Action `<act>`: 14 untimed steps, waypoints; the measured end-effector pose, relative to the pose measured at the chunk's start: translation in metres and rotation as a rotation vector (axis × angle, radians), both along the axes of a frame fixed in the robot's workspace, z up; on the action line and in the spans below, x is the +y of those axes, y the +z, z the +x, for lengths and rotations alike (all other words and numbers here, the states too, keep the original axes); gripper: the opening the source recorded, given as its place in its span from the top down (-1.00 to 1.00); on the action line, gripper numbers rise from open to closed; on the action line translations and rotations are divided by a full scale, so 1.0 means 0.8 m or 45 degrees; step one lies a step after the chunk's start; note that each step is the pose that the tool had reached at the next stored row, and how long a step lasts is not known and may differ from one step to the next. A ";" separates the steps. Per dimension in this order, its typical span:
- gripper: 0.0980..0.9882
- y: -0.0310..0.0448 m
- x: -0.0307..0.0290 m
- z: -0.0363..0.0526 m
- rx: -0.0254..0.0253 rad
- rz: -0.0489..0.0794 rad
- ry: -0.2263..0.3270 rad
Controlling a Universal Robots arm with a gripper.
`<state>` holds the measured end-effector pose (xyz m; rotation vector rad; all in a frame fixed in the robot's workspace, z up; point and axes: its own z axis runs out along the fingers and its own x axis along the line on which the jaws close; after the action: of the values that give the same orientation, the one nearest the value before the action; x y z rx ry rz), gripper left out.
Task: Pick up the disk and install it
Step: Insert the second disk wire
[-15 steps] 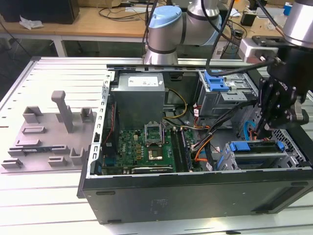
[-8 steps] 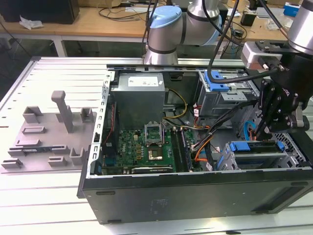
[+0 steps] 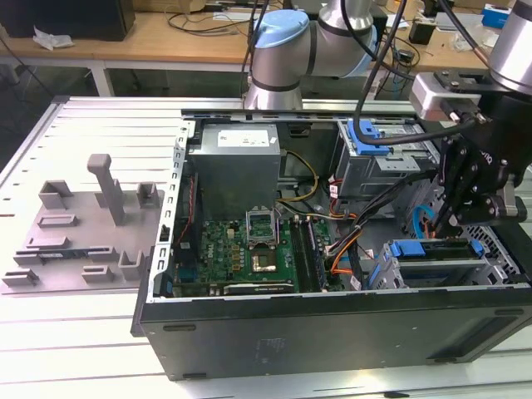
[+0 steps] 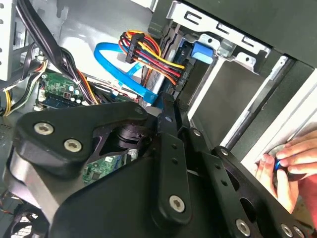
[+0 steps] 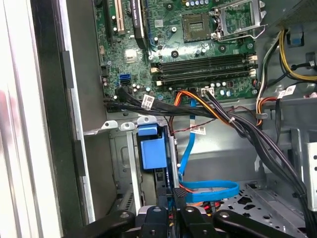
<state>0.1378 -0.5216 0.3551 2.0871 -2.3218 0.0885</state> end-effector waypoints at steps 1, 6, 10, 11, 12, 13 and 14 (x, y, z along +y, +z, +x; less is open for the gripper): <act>0.86 -0.0003 -0.0003 0.000 -0.0001 0.004 0.013; 0.86 -0.0017 -0.0062 0.000 -0.0003 0.023 0.018; 0.86 -0.0015 -0.0069 0.000 -0.0002 0.023 0.018; 0.86 -0.0016 -0.0078 0.000 -0.0002 0.023 0.018; 0.86 -0.0019 -0.0085 0.000 -0.0002 0.023 0.018; 0.86 -0.0021 -0.0086 0.000 -0.0002 0.023 0.018; 0.86 -0.0023 -0.0087 0.000 -0.0002 0.023 0.018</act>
<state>0.1380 -0.5286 0.3533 2.1117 -2.3170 0.0684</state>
